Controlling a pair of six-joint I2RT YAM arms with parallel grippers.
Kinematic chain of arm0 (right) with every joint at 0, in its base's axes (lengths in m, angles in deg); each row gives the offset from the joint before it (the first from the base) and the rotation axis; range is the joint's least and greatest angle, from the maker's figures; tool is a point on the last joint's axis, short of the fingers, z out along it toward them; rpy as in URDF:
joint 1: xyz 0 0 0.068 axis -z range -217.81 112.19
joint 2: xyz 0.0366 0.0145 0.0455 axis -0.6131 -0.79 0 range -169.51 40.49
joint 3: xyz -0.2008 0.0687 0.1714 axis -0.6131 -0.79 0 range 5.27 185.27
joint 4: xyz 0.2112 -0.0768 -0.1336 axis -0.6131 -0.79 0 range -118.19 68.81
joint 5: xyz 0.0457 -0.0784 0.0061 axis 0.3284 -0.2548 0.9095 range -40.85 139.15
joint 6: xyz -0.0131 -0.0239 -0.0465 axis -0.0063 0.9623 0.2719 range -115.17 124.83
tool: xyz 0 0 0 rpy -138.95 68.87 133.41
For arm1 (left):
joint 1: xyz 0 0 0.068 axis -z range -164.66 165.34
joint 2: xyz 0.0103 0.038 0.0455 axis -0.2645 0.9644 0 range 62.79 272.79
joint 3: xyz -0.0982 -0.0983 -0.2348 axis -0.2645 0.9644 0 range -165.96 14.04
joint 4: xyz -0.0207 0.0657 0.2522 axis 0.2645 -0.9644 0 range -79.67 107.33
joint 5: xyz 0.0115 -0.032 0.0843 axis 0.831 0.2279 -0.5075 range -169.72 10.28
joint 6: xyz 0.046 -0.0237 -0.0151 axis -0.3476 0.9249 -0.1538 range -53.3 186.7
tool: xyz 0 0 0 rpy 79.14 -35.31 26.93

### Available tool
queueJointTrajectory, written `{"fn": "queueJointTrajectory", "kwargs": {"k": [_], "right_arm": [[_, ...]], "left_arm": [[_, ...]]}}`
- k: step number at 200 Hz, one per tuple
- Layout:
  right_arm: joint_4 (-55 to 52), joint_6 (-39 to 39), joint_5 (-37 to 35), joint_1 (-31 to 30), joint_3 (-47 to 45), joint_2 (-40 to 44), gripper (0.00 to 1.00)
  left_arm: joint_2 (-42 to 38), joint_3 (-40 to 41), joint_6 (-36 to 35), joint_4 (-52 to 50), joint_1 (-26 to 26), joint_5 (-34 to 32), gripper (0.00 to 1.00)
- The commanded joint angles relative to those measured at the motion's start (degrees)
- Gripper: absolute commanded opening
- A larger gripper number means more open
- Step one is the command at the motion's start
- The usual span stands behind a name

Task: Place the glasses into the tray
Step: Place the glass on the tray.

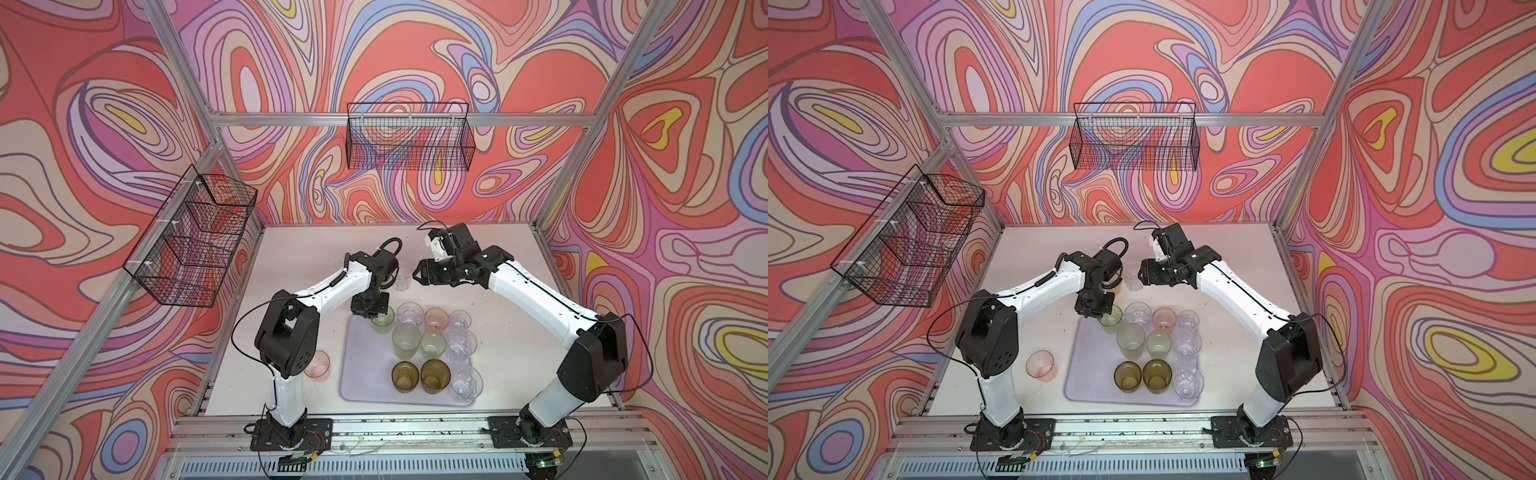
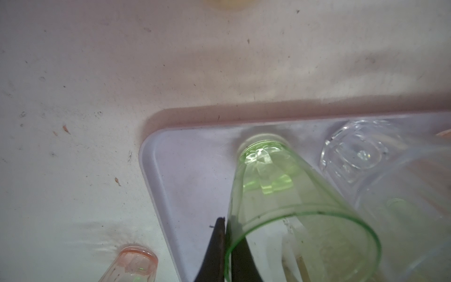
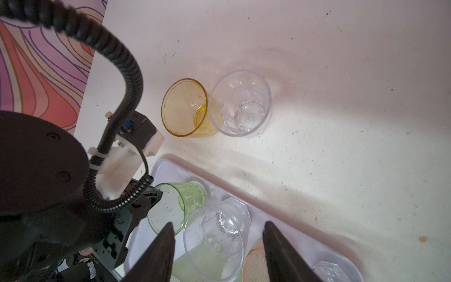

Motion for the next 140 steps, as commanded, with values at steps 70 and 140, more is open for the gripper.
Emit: {"fn": "queueJointTrajectory", "kwargs": {"k": [70, 140], "right_arm": [[-0.27, 0.38, -0.74, 0.33, -0.66, 0.79, 0.60], [-0.41, 0.42, -0.61, 0.35, -0.26, 0.68, 0.60]], "left_arm": [[1.23, -0.44, 0.38, -0.64, 0.34, -1.42, 0.14], [0.03, -1.28, 0.21, -1.32, 0.34, -2.12, 0.24]]}}
